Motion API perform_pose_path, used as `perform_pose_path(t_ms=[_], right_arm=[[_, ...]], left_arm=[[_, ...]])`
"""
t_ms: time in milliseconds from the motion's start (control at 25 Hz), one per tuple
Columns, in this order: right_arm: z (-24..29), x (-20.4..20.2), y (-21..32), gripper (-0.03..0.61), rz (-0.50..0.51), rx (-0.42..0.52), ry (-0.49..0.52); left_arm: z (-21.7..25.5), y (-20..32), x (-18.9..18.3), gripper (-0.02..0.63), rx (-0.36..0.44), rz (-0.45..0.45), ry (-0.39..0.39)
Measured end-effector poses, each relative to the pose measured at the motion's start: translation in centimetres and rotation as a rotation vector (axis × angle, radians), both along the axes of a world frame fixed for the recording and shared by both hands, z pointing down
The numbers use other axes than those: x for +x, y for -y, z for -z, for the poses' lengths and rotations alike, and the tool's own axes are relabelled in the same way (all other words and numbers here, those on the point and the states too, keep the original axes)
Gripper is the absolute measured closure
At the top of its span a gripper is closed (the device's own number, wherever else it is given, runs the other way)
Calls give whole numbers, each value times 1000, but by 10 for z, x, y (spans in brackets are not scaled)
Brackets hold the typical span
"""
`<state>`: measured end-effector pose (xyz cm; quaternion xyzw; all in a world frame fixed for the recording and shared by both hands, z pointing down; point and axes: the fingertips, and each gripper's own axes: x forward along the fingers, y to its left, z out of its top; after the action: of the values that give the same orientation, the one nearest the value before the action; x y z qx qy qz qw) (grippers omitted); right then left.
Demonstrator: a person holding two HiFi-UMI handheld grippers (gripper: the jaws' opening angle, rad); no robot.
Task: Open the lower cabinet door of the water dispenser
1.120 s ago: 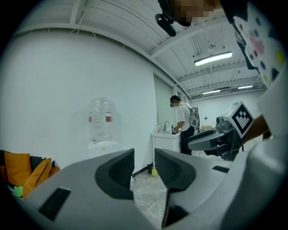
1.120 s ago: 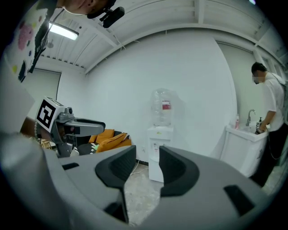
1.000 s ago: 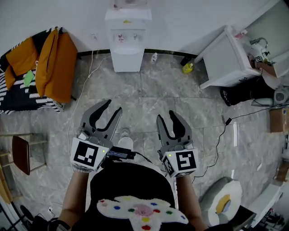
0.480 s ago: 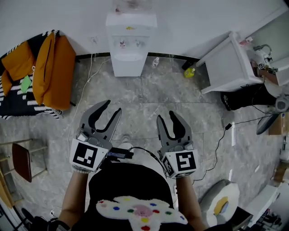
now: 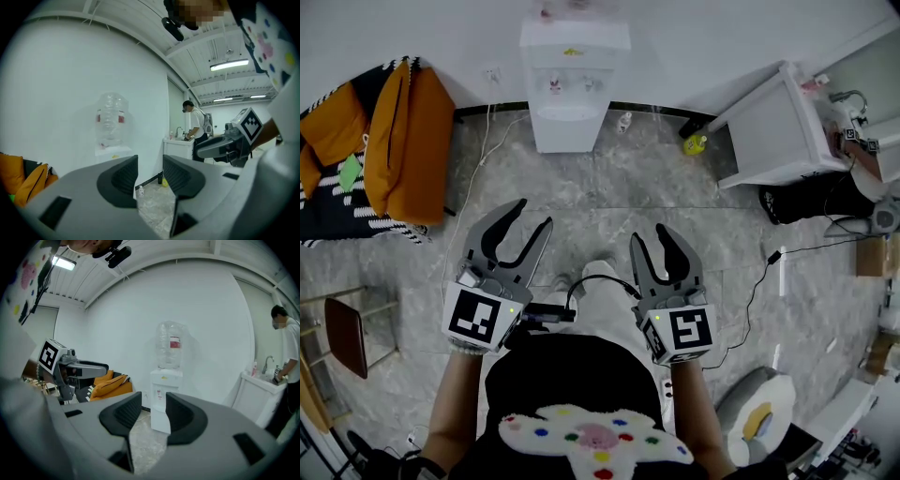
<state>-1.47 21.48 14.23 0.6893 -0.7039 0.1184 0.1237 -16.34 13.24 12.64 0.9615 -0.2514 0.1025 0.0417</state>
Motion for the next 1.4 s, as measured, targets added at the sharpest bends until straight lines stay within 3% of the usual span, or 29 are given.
perform_pose_path(t_ms=[120, 280, 600, 880, 1000, 1400], right_arm=[[-3, 5, 5, 433, 4, -39, 0], [-4, 12, 26, 433, 38, -10, 6], [-18, 50, 70, 431, 91, -30, 1], [-28, 92, 115, 431, 149, -43, 14], [-32, 114, 134, 431, 175, -19, 14], [-51, 173, 190, 431, 290, -64, 21]], left_arm=[[3, 7, 4, 448, 16, 11, -20], [14, 23, 15, 448, 48, 36, -73], [-10, 54, 43, 445, -2, 71, 10], [-5, 96, 97, 445, 1, 112, -36], [-7, 109, 120, 445, 5, 121, -28], [-23, 146, 176, 445, -27, 246, -15]])
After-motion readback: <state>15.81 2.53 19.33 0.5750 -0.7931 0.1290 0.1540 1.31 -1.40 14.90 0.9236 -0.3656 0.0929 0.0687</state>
